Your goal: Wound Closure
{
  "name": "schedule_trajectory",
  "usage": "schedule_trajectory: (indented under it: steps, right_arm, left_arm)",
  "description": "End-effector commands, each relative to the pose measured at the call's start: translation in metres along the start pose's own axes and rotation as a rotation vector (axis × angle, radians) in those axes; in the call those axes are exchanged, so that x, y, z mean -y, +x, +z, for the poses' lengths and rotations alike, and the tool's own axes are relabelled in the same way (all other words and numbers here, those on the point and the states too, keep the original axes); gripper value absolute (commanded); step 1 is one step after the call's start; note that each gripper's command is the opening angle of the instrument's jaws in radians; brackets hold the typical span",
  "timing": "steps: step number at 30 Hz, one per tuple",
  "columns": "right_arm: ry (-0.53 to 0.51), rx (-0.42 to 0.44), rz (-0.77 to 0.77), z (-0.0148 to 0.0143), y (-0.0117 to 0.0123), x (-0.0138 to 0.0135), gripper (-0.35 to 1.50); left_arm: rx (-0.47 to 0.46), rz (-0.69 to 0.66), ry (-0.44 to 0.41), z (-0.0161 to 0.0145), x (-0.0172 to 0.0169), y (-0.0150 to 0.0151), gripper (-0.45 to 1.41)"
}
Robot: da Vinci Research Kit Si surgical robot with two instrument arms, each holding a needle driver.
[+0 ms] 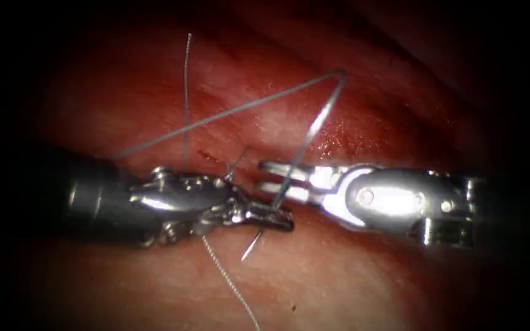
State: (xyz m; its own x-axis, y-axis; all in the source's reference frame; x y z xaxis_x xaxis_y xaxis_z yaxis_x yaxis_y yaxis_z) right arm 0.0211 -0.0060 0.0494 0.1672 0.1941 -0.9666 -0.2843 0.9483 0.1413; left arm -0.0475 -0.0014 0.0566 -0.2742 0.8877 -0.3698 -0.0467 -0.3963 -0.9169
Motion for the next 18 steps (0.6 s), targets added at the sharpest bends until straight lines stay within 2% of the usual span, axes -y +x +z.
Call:
schedule_trajectory:
  steps: [1,5,6,12,14,18]
  right_arm:
    - [-0.006,0.008,0.013,0.0006,-0.0003,0.0004,0.47]
    - [-0.106,0.068,0.077,0.0007,-0.0003,0.0003,0.98]
    - [-0.119,0.076,0.083,0.0007,-0.0002,0.0003,1.0]
    - [-0.197,0.089,0.098,0.0012,0.0005,0.0009,0.98]
    - [-0.211,0.095,0.071,0.0015,0.0008,0.0012,0.91]
    - [-0.215,0.108,-0.044,0.0022,0.0015,0.0018,0.66]
  left_arm:
    - [-0.012,0.001,0.013,0.0007,0.0003,-0.0002,-0.45]
    - [-0.045,-0.009,0.066,0.0009,0.0003,0.0003,-0.45]
    - [-0.052,-0.01,0.08,0.001,0.0003,0.0003,-0.45]
    - [-0.083,-0.015,0.132,0.0014,0.0006,0.0008,-0.45]
    - [-0.093,-0.019,0.145,0.0015,0.0006,0.0009,-0.45]
    - [-0.1,-0.023,0.154,0.0014,0.0004,0.0008,-0.45]
